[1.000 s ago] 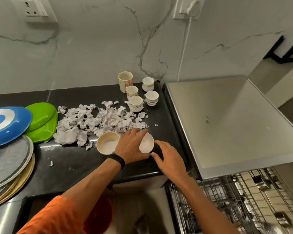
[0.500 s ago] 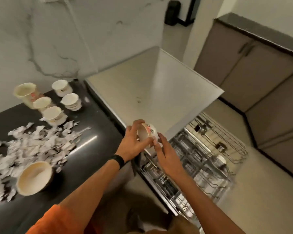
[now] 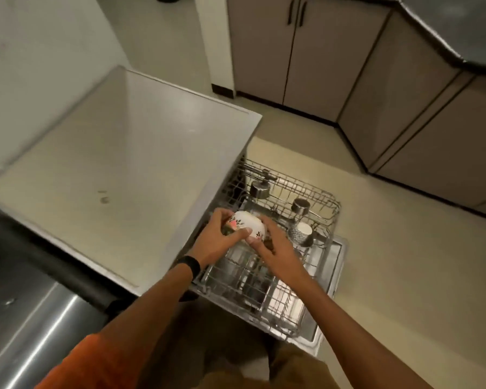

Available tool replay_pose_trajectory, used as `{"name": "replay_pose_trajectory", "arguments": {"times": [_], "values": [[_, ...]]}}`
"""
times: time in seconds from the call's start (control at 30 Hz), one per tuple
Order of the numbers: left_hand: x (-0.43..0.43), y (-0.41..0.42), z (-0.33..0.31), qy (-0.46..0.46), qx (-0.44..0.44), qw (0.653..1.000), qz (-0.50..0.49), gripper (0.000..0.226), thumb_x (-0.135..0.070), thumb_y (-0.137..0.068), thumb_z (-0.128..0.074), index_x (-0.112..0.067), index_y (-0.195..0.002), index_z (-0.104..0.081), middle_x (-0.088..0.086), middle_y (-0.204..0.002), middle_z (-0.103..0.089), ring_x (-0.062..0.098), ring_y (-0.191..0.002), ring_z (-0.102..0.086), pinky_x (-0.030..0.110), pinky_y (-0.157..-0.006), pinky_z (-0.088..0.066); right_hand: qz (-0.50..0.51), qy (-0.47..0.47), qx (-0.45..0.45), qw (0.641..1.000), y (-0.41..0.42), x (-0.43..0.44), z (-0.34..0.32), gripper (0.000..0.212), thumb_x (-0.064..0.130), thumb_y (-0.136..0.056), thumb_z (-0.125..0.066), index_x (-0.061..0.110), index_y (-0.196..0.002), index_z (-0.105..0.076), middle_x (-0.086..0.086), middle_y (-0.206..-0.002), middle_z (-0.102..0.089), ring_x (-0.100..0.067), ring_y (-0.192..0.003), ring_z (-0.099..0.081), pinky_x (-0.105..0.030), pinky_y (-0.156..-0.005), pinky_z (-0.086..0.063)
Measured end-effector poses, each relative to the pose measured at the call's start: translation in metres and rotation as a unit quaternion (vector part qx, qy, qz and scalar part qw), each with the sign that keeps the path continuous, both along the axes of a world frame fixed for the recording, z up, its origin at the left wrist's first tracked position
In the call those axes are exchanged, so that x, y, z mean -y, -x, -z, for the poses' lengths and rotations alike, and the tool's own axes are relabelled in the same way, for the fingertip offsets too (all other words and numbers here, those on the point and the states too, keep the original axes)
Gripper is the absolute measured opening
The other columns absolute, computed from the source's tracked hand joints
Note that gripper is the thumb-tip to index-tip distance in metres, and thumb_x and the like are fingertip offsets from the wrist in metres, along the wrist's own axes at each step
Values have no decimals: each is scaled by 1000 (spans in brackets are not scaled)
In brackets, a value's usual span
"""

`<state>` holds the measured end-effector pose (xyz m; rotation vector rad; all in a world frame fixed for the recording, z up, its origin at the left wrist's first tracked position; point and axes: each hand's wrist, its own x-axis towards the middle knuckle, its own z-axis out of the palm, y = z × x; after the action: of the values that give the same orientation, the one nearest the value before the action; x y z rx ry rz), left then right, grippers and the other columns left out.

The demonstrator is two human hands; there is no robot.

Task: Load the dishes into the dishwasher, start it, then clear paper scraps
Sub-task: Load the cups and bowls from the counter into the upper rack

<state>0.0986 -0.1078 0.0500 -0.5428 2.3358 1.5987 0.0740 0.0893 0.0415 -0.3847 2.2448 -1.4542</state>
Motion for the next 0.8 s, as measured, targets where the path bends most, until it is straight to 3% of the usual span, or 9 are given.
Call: {"name": "replay_pose_trajectory", "arguments": {"times": [0.07,0.17,0.27,0.3,0.4,0.47,0.7,0.8], "values": [[-13,27,18,35,20,998,43,63,-65,-76,-76,-35,-125,-52,-9,-123,-62,9,-105,-64,35,-92,-55,17,-18,10,1000,22,-18,24,61,64,-93,-62,44,-146,-39,10,-136,-54,-12,-119,-59,-44,-94,-58],[-34,61,38,61,35,993,92,59,-45,-85,-78,-29,-136,-54,-12,-124,-59,3,-106,-59,26,-91,-50,29,-32,38,998,49,-36,59,64,59,-89,-68,41,-144,-41,5,-134,-54,-15,-117,-58,-43,-92,-59],[-45,91,65,53,65,988,127,65,-35,-89,-78,-28,-148,-49,-11,-132,-58,6,-112,-57,13,-84,-43,36,-52,70,996,73,-44,91,63,43,-89,-75,39,-142,-42,5,-137,-51,-15,-121,-56,-45,-99,-54],[-46,99,76,50,75,985,144,68,-35,-89,-77,-31,-150,-47,-8,-137,-58,8,-115,-58,15,-87,-46,39,-59,81,994,79,-45,101,63,36,-89,-77,38,-142,-42,5,-139,-49,-15,-122,-55,-44,-99,-55],[-46,116,107,72,94,974,193,70,-35,-89,-76,-36,-152,-45,-3,-143,-58,15,-119,-61,41,-102,-53,30,-85,96,991,96,-41,125,65,22,-87,-81,35,-139,-43,2,-141,-47,-17,-117,-60,-40,-94,-57],[-47,126,129,83,102,971,201,67,-29,-90,-77,-32,-150,-48,-1,-140,-60,19,-117,-63,47,-102,-53,30,-112,102,988,106,-35,143,66,18,-86,-81,31,-139,-45,0,-141,-48,-18,-115,-60,-39,-93,-57],[-45,154,204,145,113,961,209,63,-31,-90,-76,-41,-145,-48,0,-129,-65,19,-101,-67,42,-88,-58,38,-183,112,976,128,-11,193,62,6,-96,-63,19,-151,-38,-5,-151,-40,-21,-124,-53,-34,-105,-47],[-45,163,225,169,108,954,221,64,-25,-92,-75,-40,-148,-46,1,-138,-60,17,-98,-67,41,-89,-57,43,-213,123,968,134,-3,209,67,6,-96,-59,23,-155,-31,-5,-158,-33,-26,-131,-51,-49,-110,-47]]}}
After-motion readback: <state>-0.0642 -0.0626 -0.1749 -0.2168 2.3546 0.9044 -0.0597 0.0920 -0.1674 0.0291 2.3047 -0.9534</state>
